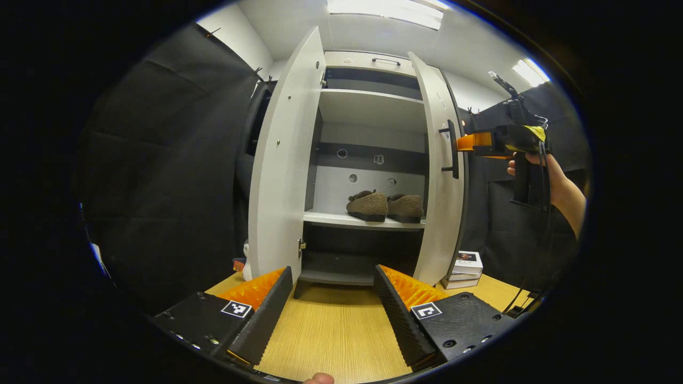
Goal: Grab one shoe with the right hand and put it into the shoe cabinet, grab the other shoe with the left hand and put it into the shoe cabinet; then close the right door with the right hand and the left door with the left hand.
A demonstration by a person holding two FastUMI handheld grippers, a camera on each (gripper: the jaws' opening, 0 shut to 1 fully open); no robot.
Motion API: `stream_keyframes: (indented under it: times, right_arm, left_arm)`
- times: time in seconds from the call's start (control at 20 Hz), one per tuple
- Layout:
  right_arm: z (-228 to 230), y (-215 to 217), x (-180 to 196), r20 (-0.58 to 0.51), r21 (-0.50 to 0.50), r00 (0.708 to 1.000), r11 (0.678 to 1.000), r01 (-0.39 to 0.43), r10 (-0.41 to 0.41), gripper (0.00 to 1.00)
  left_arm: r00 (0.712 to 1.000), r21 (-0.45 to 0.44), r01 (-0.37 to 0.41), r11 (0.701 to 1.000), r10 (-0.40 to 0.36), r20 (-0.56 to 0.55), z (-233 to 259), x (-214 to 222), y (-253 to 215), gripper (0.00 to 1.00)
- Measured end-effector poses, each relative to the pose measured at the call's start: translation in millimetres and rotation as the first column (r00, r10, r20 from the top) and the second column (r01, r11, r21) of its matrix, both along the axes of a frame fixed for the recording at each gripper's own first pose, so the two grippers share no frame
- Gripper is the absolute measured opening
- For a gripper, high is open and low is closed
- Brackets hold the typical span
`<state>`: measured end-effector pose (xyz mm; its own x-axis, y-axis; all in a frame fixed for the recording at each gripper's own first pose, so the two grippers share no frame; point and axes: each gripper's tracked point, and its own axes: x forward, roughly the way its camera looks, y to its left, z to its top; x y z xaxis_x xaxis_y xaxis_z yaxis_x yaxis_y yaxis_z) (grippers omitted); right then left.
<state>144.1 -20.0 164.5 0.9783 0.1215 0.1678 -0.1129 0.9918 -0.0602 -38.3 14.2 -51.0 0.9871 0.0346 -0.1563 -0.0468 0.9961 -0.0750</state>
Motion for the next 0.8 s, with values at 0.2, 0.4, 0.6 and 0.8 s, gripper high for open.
stream_keyframes:
  times: [0.2, 0.4, 0.6, 0.8]
  right_arm:
    - [-13.6, -2.1, -44.7, 0.031, -0.034, 0.999, 0.999, 0.036, -0.035, 0.96]
    - [-54.4, -5.5, -86.6, 0.065, -0.041, 0.991, 0.992, 0.119, -0.116, 0.95]
    - [-111.7, 4.8, -117.1, 0.027, -0.021, 0.988, 0.989, 0.149, -0.149, 0.96]
    - [-186.2, 14.9, -135.9, -0.106, 0.042, 0.982, 0.986, 0.162, -0.157, 0.95]
  left_arm:
    - [1.000, -0.010, 0.001, 1.000, -0.001, 0.009, 3.6, 1.1, 1.5, 0.93]
    - [1.000, -0.023, 0.006, 1.000, -0.006, 0.013, 6.1, 2.9, 2.3, 0.93]
    - [1.000, -0.026, 0.007, 1.000, -0.007, 0.007, 4.6, 3.0, 2.3, 0.93]
    - [1.000, -0.060, 0.012, 0.998, -0.011, 0.014, 7.9, 3.0, 0.7, 0.92]
